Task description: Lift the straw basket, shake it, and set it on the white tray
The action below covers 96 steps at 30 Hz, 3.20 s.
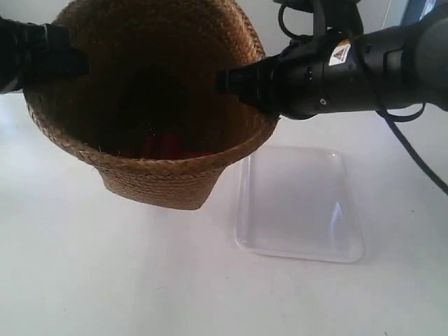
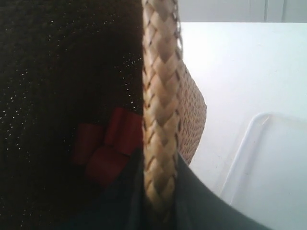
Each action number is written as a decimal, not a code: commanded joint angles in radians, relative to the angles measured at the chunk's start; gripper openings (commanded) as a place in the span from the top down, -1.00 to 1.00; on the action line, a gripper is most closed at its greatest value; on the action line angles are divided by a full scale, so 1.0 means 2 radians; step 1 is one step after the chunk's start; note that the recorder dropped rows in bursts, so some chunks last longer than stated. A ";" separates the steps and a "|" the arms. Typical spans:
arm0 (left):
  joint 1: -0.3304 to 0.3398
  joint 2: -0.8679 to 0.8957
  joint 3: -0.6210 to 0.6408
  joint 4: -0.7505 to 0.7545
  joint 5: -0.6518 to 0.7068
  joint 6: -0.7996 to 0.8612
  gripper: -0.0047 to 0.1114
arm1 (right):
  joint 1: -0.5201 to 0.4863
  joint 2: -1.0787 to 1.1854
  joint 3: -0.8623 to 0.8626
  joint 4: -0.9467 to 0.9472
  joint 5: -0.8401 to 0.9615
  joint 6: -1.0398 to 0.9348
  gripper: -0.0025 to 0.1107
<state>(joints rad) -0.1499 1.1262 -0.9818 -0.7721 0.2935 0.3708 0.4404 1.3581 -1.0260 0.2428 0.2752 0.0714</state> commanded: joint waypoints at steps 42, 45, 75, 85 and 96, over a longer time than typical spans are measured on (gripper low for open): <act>-0.105 -0.010 0.103 -0.007 -0.134 0.087 0.92 | 0.004 -0.004 0.065 -0.064 0.032 -0.024 0.96; -0.105 -0.010 0.103 0.015 -0.120 0.098 0.92 | 0.004 -0.004 0.065 -0.063 0.023 -0.024 0.96; -0.076 -0.075 0.083 0.024 -0.045 0.046 0.92 | 0.054 -0.029 0.054 -0.053 0.033 0.002 0.96; -0.078 -0.145 0.033 -0.002 -0.009 0.062 0.92 | 0.094 -0.116 -0.027 -0.029 0.101 -0.047 0.96; -0.047 -0.120 0.097 0.047 -0.030 0.007 0.92 | 0.073 -0.049 0.036 -0.118 0.034 0.079 0.96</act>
<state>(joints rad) -0.2422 0.9341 -0.7467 -0.6597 0.2479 0.3552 0.5858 1.2906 -0.9378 0.0407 0.3913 0.2518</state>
